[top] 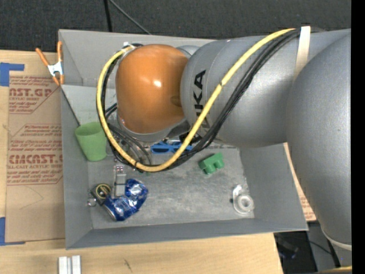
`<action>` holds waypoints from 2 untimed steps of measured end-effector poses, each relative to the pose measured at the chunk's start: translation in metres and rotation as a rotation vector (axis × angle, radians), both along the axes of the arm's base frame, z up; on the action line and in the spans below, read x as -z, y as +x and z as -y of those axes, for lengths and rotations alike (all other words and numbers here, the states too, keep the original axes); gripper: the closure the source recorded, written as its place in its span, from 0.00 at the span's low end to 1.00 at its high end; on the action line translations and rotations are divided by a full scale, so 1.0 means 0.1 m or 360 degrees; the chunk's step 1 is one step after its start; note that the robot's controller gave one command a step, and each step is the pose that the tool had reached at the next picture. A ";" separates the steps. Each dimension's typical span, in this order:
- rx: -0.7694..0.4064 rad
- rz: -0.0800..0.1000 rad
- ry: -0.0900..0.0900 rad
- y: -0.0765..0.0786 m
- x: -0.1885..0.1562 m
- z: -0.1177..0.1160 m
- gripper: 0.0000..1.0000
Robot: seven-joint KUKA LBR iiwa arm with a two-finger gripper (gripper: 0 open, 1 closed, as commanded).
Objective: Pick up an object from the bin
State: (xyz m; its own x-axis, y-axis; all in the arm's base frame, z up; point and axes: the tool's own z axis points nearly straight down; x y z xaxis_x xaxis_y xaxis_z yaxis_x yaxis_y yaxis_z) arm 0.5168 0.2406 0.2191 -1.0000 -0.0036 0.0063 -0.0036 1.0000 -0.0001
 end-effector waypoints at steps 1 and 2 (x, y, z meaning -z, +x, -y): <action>-0.0563 0.0023 0.0004 -0.30 1.50 0.59 0.00; -0.0673 0.0016 0.0004 -0.21 1.18 0.56 0.00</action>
Offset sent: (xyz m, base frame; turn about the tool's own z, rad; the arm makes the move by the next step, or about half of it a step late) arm -0.0324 -0.0590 -0.1491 -0.3551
